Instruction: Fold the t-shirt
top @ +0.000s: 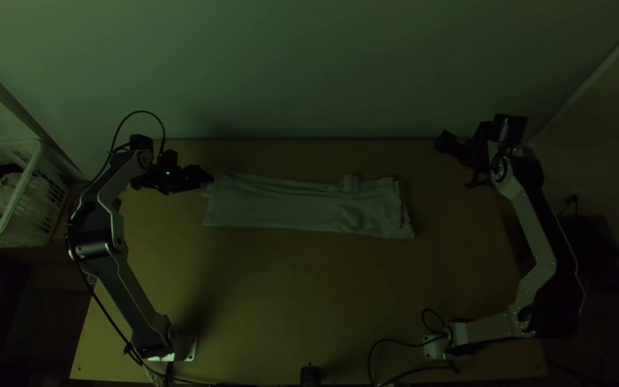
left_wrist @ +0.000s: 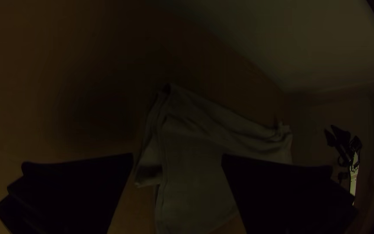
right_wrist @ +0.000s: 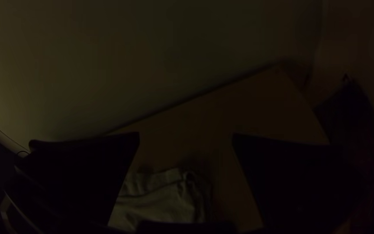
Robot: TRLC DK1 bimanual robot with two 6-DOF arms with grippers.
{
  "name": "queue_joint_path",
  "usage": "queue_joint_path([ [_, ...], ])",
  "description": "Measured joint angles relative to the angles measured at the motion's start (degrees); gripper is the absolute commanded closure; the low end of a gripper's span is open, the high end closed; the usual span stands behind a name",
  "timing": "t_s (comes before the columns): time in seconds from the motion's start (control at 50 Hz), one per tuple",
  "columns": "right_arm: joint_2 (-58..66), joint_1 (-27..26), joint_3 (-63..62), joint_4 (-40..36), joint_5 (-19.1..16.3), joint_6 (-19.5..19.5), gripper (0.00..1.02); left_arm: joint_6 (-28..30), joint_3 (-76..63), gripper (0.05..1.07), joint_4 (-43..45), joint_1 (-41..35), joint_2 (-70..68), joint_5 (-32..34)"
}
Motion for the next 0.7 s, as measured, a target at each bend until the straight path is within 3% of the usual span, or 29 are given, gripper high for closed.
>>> queue_joint_path([
  [0.46, -4.92, -1.86, 0.39, 0.07, -1.16, 0.63, 0.03, 1.73, -0.24, 0.09, 0.09, 0.24, 3.48, 1.55],
  [0.7, -5.22, -1.99, 0.39, 0.0, -1.16, 0.63, 0.03, 1.88, -0.24, 0.09, 0.94, -3.85, 3.48, 1.55],
])
